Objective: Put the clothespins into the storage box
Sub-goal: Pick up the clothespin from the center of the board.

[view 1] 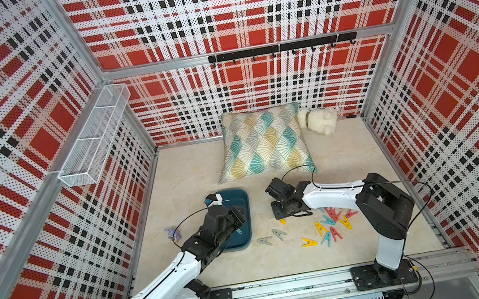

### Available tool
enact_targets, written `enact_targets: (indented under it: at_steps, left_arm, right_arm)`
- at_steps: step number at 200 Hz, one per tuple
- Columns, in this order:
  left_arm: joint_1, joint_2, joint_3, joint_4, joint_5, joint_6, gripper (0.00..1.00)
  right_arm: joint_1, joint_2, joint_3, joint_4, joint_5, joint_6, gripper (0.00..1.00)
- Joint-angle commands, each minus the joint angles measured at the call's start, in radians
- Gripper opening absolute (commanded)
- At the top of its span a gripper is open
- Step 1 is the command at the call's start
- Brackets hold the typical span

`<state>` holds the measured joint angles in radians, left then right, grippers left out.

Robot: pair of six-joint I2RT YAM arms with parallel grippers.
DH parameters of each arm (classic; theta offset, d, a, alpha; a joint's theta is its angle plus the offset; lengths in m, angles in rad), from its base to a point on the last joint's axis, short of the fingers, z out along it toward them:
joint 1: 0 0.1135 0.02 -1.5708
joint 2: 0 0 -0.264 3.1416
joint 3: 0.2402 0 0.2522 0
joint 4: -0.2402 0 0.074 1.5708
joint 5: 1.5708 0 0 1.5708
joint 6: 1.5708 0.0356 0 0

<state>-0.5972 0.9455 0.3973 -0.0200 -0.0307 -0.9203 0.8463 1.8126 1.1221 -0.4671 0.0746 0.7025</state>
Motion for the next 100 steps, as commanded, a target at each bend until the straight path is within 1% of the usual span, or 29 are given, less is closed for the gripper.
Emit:
enact_targets:
  at_steps: [1,24,61,100]
  left_arm:
    - [-0.025,-0.010,-0.017,0.113,0.048,-0.005,0.50]
    - [-0.044,-0.003,-0.025,0.165,0.064,-0.007,0.52]
    - [-0.066,0.025,-0.041,0.245,0.099,-0.017,0.53]
    - [-0.096,0.021,-0.051,0.270,0.100,-0.012,0.53]
  right_arm:
    - [-0.009,-0.065,0.044,-0.012,-0.046,0.014,0.09]
    - [-0.016,-0.076,0.091,-0.029,-0.110,0.013,0.08]
    - [-0.025,-0.082,0.153,-0.027,-0.231,0.026,0.08]
    - [-0.029,-0.077,0.192,-0.033,-0.293,0.035,0.08]
